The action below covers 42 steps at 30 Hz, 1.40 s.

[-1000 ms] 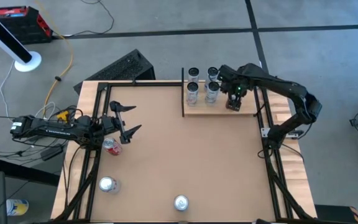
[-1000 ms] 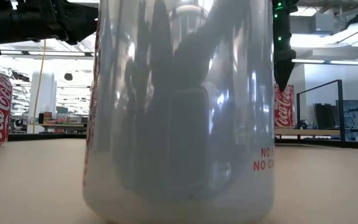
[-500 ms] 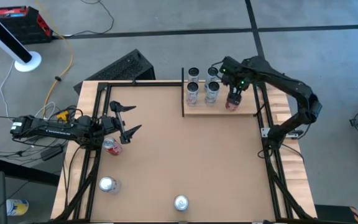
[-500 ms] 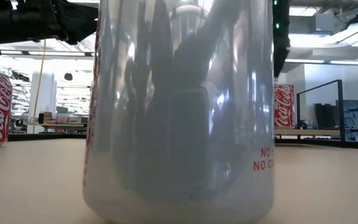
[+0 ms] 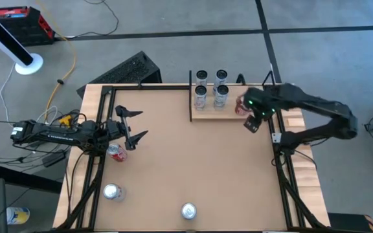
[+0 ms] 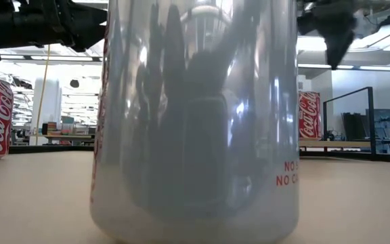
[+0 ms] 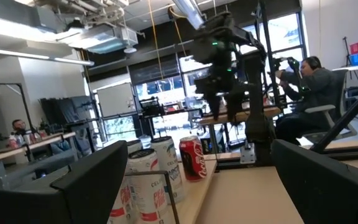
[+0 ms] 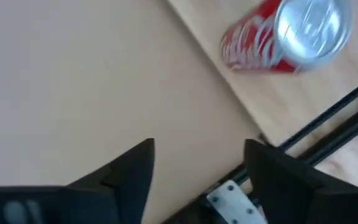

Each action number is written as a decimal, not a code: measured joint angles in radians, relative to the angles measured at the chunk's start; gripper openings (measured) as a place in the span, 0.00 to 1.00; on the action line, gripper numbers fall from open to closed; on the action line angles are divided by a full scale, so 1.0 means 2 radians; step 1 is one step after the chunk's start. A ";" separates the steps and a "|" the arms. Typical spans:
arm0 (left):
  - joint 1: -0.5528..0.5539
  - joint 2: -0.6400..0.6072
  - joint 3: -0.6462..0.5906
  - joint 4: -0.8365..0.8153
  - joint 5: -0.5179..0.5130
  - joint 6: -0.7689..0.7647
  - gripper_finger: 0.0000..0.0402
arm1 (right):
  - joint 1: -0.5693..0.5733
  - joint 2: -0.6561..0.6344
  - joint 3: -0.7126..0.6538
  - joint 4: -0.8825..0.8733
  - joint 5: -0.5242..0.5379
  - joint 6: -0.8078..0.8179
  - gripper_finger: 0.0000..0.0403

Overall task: Place canned beverage on shelf
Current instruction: Put the top red soda can on the shelf

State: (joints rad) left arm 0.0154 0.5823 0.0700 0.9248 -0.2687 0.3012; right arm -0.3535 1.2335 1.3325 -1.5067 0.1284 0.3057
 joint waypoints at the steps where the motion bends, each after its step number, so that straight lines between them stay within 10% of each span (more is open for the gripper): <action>1: 0.000 0.000 0.000 -0.001 0.000 0.000 0.96 | 0.008 -0.020 -0.023 0.020 0.000 0.016 0.65; 13: 0.000 0.000 0.000 0.020 -0.003 -0.024 0.96 | 0.024 -0.099 -0.210 0.181 0.002 0.022 0.04; 42: 0.000 0.000 0.000 0.011 -0.003 -0.019 0.96 | -0.087 -0.057 -0.237 0.284 0.019 -0.083 0.05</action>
State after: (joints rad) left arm 0.0154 0.5823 0.0700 0.9474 -0.2756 0.2635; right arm -0.5271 1.1191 0.8581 -0.9379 0.1669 0.1403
